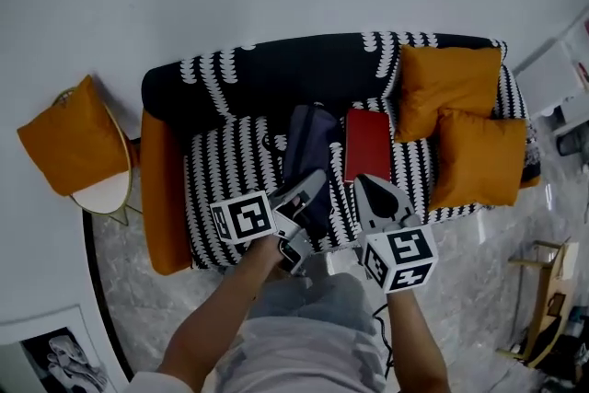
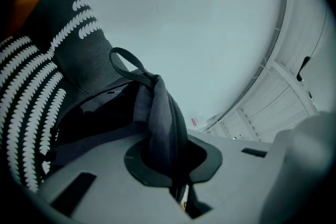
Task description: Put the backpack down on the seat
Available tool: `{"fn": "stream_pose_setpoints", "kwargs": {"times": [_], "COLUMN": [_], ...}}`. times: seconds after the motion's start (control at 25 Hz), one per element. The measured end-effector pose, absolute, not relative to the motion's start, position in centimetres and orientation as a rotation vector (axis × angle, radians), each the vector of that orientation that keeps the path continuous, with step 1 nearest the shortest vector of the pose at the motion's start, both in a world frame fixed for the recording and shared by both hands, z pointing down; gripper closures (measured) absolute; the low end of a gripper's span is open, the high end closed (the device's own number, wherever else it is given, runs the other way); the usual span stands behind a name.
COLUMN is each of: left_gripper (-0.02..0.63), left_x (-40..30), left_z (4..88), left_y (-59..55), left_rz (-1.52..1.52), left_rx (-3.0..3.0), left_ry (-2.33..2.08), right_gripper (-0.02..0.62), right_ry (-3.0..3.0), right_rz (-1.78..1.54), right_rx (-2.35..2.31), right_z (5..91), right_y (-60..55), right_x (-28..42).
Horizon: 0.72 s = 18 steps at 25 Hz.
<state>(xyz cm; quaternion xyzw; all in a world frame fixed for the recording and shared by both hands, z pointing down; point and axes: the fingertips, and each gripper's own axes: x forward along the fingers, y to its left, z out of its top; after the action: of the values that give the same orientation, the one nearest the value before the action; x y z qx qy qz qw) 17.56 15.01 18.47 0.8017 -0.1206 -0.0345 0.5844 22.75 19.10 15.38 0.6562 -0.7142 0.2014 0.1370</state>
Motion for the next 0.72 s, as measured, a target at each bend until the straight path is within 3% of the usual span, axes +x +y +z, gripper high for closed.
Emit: {"fn": "stream_pose_setpoints", "kwargs": {"times": [0.72], "left_gripper": [0.589], "left_x": [24.7], "left_z": [22.9], "left_y": [7.4], "left_rz": [-0.102], "left_rx": [1.856], "left_ry": [-0.33], "right_gripper": [0.594], "right_ry": [-2.133], "right_rz": [0.72], "right_rx": [1.821], "right_z": [21.6], "right_y": [12.2], "right_x": [28.1]}}
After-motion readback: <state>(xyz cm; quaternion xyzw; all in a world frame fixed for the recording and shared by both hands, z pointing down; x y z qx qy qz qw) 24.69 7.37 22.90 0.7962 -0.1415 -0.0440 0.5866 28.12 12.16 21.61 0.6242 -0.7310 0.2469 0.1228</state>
